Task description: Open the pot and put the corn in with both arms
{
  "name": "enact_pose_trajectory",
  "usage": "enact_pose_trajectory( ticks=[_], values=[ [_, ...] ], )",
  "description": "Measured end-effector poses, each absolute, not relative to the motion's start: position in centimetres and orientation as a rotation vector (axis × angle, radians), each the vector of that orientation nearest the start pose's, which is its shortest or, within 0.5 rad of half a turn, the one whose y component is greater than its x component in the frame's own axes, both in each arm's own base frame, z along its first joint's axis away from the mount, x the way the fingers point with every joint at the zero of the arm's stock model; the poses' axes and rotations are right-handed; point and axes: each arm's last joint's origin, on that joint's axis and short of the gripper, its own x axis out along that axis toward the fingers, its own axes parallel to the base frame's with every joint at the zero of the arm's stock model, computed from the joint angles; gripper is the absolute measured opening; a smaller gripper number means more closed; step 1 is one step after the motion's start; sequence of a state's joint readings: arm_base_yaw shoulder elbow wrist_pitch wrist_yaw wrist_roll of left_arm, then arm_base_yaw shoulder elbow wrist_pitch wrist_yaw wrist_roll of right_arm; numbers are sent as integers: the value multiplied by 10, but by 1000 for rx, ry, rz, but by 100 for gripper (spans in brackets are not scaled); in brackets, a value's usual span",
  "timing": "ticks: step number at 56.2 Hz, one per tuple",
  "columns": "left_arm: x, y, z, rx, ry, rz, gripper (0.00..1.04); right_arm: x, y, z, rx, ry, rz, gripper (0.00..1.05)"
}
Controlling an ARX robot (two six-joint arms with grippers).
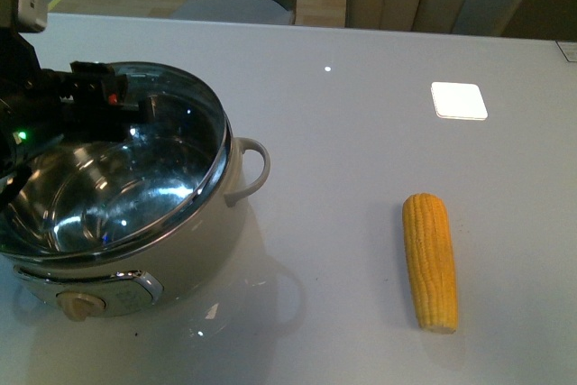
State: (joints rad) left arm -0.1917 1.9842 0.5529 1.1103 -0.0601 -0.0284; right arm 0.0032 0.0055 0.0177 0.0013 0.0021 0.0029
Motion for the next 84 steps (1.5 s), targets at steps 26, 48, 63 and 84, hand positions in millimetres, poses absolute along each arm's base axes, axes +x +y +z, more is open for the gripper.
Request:
enact_pose_trajectory(
  ticks=[26, 48, 63, 84],
  values=[
    [308, -25, 130, -2, 193, -64, 40, 97, 0, 169, 3, -14, 1, 96],
    [300, 89, 126, -22, 183, 192, 40, 97, 0, 169, 3, -14, 1, 96],
    [301, 144, 98, -27, 206, 333, 40, 97, 0, 169, 3, -14, 1, 96],
    [314, 171, 33, -40, 258, 360, 40, 97, 0, 169, 3, -14, 1, 96]
  ],
)
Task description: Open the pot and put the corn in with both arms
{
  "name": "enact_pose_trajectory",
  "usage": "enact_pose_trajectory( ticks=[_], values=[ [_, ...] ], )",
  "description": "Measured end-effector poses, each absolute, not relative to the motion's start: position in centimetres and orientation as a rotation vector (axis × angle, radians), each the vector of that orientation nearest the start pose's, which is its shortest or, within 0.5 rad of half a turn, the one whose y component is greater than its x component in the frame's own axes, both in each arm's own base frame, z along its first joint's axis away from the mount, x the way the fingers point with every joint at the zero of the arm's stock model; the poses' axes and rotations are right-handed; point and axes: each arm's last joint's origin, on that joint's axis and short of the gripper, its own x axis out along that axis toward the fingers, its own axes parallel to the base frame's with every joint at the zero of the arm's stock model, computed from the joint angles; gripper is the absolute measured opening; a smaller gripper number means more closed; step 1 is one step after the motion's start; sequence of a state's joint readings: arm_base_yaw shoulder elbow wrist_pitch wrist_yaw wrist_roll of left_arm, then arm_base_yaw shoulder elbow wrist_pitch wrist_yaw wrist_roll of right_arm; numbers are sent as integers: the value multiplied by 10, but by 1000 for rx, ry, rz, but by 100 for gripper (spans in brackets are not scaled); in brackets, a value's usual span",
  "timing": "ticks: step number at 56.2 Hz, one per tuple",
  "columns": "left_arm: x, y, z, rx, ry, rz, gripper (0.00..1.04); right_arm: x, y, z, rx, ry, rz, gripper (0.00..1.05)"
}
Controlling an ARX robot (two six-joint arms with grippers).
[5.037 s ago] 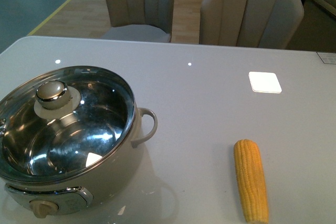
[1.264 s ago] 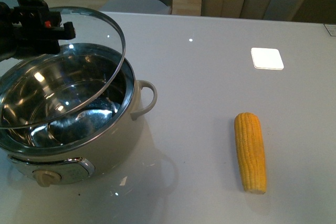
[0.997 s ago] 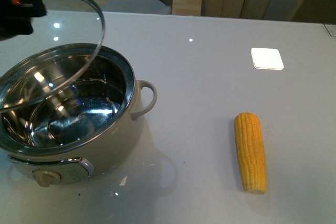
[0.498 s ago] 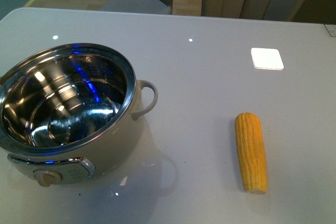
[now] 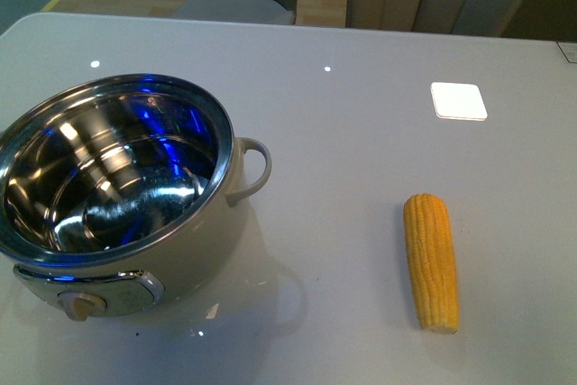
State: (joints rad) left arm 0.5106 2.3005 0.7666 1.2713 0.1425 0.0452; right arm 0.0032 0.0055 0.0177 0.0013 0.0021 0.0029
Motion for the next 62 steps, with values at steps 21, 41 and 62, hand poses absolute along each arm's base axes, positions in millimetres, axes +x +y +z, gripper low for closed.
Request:
enact_pose_trajectory(
  ticks=[21, 41, 62],
  values=[
    [329, 185, -4, -47, 274, 360, 40, 97, 0, 169, 3, -14, 1, 96],
    [338, 189, -45, -69, 314, 335, 40, 97, 0, 169, 3, -14, 1, 96],
    [345, 192, -61, -79, 280, 301, 40, 97, 0, 169, 3, -14, 1, 96]
  ],
)
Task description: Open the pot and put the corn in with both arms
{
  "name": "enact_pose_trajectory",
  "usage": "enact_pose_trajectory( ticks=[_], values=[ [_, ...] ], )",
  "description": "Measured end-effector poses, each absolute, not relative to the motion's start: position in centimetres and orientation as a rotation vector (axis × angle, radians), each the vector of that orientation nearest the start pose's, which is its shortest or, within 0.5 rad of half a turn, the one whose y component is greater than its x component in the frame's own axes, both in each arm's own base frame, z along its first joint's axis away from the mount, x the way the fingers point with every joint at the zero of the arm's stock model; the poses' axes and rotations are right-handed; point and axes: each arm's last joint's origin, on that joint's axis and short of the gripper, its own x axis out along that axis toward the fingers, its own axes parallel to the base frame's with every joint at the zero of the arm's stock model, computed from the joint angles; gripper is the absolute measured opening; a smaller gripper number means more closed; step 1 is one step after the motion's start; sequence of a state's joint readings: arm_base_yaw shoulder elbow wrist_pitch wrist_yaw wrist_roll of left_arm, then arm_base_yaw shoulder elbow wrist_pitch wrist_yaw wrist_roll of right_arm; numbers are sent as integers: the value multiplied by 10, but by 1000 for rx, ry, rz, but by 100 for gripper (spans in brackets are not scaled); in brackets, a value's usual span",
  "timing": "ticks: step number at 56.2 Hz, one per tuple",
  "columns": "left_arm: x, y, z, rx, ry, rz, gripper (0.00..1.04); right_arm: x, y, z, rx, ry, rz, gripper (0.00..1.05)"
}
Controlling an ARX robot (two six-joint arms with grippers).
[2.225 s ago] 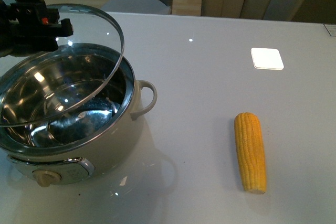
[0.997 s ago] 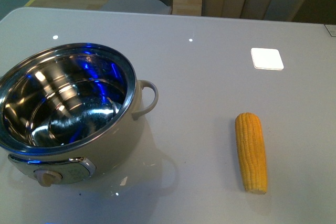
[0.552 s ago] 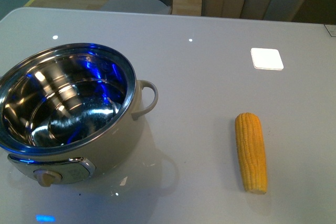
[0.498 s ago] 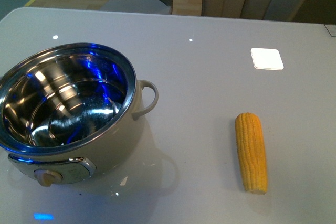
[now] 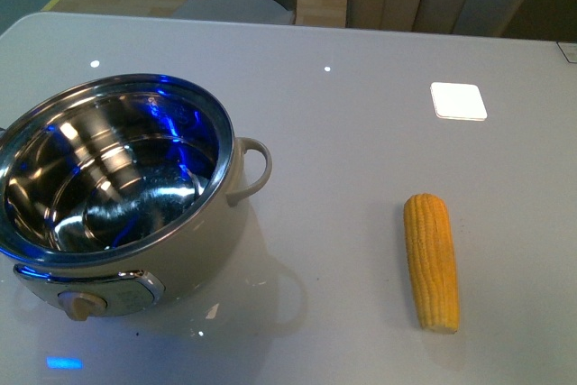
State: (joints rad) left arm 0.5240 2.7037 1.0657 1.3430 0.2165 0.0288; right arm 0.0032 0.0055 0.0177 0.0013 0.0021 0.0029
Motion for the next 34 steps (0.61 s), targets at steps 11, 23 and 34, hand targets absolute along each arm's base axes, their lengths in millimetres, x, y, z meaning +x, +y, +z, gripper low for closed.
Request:
enact_pose_trajectory(
  ticks=[11, 23, 34],
  values=[
    [344, 192, -69, -80, 281, 288, 40, 97, 0, 169, 3, -14, 1, 96],
    [345, 193, -71, -74, 269, 277, 40, 97, 0, 169, 3, -14, 1, 96],
    [344, 192, -73, -53, 272, 273, 40, 97, 0, 169, 3, -14, 1, 96]
  ],
)
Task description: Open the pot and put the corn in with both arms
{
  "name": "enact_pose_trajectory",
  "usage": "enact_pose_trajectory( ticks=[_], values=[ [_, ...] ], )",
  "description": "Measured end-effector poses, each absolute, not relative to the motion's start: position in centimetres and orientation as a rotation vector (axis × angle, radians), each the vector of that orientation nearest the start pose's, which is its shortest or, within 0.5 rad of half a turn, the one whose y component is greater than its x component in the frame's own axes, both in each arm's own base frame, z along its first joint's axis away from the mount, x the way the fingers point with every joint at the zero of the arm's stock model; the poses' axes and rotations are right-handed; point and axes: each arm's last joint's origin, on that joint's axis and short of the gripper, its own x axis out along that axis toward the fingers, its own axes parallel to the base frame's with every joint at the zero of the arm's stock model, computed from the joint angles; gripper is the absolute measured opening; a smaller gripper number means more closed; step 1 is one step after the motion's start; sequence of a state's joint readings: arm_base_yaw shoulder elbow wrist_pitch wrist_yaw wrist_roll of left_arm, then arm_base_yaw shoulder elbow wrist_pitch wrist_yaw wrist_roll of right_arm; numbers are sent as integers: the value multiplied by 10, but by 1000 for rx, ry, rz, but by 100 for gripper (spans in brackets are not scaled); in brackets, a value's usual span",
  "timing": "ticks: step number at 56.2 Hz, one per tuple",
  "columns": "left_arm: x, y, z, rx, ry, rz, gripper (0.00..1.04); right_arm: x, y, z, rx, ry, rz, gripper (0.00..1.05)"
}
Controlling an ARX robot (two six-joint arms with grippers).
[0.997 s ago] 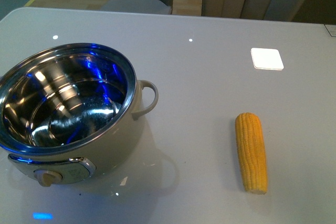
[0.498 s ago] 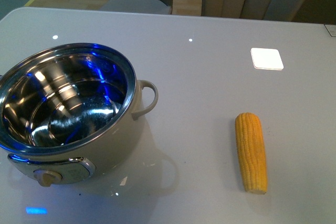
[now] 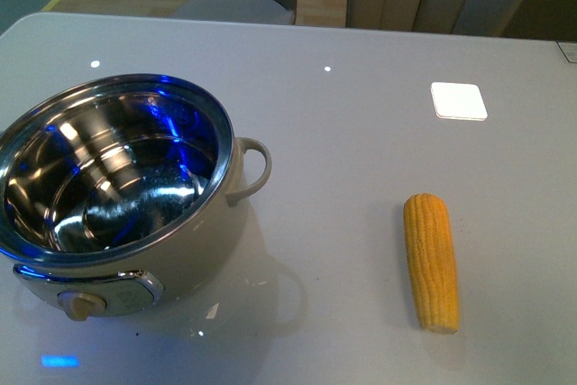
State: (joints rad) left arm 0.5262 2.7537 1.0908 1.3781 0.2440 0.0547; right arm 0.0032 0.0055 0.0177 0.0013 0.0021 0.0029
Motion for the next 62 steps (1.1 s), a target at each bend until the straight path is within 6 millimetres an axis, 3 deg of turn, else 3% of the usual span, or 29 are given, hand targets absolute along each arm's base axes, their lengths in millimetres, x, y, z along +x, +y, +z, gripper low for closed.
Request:
enact_pose_trajectory(
  ticks=[21, 43, 62],
  values=[
    [345, 189, -74, -55, 286, 267, 41, 97, 0, 169, 3, -14, 1, 96],
    [348, 187, -71, -57, 304, 260, 99, 97, 0, 169, 3, -14, 1, 96],
    [353, 188, -2, -24, 189, 269, 98, 97, 0, 169, 3, -14, 1, 96]
  ],
)
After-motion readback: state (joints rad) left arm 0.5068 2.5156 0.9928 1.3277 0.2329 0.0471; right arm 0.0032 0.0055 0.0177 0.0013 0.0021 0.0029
